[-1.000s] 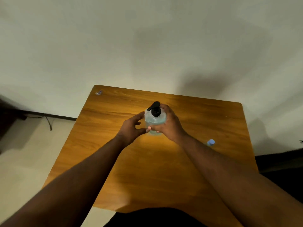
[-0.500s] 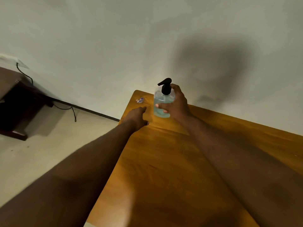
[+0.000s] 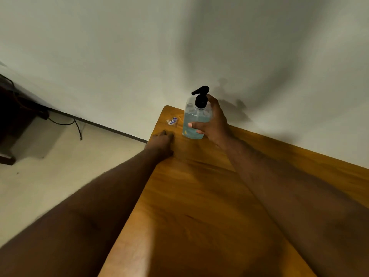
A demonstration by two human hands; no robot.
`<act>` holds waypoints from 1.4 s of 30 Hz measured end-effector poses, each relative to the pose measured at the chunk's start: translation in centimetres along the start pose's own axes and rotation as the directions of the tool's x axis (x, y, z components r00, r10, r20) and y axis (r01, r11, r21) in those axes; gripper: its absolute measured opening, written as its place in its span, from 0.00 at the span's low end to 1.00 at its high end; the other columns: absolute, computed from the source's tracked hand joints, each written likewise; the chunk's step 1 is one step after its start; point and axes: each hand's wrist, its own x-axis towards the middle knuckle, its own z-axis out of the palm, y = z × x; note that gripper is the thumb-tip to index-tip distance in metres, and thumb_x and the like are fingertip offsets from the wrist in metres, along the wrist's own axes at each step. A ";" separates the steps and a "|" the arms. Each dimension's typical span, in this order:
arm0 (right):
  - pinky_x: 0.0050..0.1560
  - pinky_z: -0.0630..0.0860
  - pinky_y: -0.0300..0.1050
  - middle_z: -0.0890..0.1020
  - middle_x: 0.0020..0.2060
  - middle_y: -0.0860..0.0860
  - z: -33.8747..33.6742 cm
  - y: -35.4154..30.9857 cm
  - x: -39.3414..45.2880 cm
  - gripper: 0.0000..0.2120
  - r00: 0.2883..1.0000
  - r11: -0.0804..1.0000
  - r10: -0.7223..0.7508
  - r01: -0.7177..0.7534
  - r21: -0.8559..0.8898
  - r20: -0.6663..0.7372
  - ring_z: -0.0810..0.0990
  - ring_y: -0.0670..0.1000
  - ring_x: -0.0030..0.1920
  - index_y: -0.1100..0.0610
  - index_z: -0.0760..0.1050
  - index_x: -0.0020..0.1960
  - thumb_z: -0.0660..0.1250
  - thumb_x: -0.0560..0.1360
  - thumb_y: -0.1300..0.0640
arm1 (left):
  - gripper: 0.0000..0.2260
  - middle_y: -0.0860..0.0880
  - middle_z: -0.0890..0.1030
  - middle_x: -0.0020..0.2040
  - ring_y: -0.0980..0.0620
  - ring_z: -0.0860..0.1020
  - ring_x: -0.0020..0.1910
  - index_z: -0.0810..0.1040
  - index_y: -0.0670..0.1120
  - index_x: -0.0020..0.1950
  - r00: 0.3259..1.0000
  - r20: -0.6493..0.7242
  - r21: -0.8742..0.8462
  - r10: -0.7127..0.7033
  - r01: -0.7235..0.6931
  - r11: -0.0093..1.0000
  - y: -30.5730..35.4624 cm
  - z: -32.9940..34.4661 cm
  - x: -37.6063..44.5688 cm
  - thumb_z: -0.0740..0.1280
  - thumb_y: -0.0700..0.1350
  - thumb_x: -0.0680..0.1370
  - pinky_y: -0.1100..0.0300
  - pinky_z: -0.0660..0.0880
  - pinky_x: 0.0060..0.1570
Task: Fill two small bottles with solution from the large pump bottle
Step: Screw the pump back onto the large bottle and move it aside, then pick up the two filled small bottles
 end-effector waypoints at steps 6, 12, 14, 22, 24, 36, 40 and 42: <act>0.38 0.83 0.56 0.54 0.76 0.49 -3.7 2.2 -3.3 0.60 0.990 0.990 0.140 -0.140 -0.032 -0.006 0.61 0.59 0.72 0.31 0.40 0.71 0.79 0.63 0.63 | 0.32 0.40 0.59 0.78 0.36 0.62 0.74 0.60 0.49 0.77 1.000 0.031 0.037 0.006 -0.007 0.999 3.7 2.5 -2.2 0.69 0.50 0.76 0.41 0.67 0.70; 0.68 0.65 0.50 0.64 0.73 0.55 -14.5 8.4 -10.1 0.43 0.977 0.859 0.126 -0.020 -0.512 0.174 0.63 0.56 0.72 0.50 0.58 0.75 0.77 0.67 0.57 | 0.30 0.43 0.63 0.76 0.40 0.66 0.72 0.62 0.49 0.76 0.986 0.117 0.070 0.116 -0.125 0.990 12.1 6.0 -5.5 0.69 0.50 0.77 0.43 0.70 0.67; 0.69 0.65 0.49 0.66 0.72 0.55 -18.4 9.8 -12.8 0.38 0.964 0.825 0.205 -0.078 -0.560 0.168 0.64 0.56 0.71 0.52 0.63 0.73 0.76 0.68 0.56 | 0.31 0.42 0.63 0.77 0.40 0.66 0.73 0.61 0.49 0.77 0.977 0.128 0.086 0.170 -0.182 0.980 15.9 7.3 -6.6 0.69 0.51 0.77 0.45 0.68 0.69; 0.63 0.72 0.49 0.74 0.66 0.55 -30.8 14.1 -25.1 0.26 0.963 0.806 0.254 -0.160 -0.570 0.088 0.73 0.55 0.65 0.55 0.72 0.67 0.74 0.70 0.58 | 0.30 0.47 0.69 0.74 0.45 0.70 0.70 0.63 0.50 0.76 0.936 0.147 0.033 0.321 -0.329 0.944 33.3 14.8 -13.9 0.70 0.50 0.77 0.50 0.72 0.65; 0.63 0.71 0.48 0.75 0.65 0.56 -34.0 15.2 -27.6 0.25 0.973 0.829 0.229 -0.179 -0.529 0.030 0.73 0.54 0.64 0.57 0.73 0.66 0.73 0.70 0.60 | 0.31 0.47 0.70 0.73 0.46 0.70 0.70 0.64 0.49 0.76 0.925 0.144 0.014 0.351 -0.357 0.934 36.9 16.4 -15.3 0.71 0.52 0.76 0.50 0.72 0.65; 0.61 0.73 0.43 0.77 0.63 0.54 -35.6 26.5 -41.5 0.29 0.920 0.915 0.393 -0.390 -0.104 0.007 0.76 0.52 0.63 0.58 0.72 0.66 0.75 0.67 0.65 | 0.32 0.47 0.68 0.75 0.46 0.68 0.73 0.62 0.49 0.77 0.902 0.008 -0.174 0.431 -0.423 0.889 47.4 23.4 -17.1 0.71 0.44 0.75 0.54 0.67 0.69; 0.64 0.72 0.49 0.77 0.64 0.51 -32.8 28.1 -41.3 0.31 0.906 0.906 0.423 -0.423 0.003 -0.026 0.75 0.51 0.63 0.52 0.71 0.67 0.76 0.66 0.60 | 0.27 0.47 0.75 0.70 0.47 0.72 0.69 0.72 0.48 0.71 0.919 -0.050 -0.229 0.392 -0.392 0.891 48.2 24.6 -16.2 0.74 0.47 0.74 0.55 0.71 0.63; 0.64 0.73 0.53 0.76 0.64 0.51 -31.9 28.6 -40.7 0.31 0.902 0.905 0.425 -0.426 0.002 -0.067 0.74 0.51 0.63 0.52 0.71 0.67 0.76 0.67 0.59 | 0.23 0.48 0.78 0.66 0.47 0.75 0.64 0.76 0.49 0.67 0.928 -0.073 -0.266 0.366 -0.372 0.890 48.2 25.0 -15.8 0.75 0.47 0.73 0.56 0.73 0.58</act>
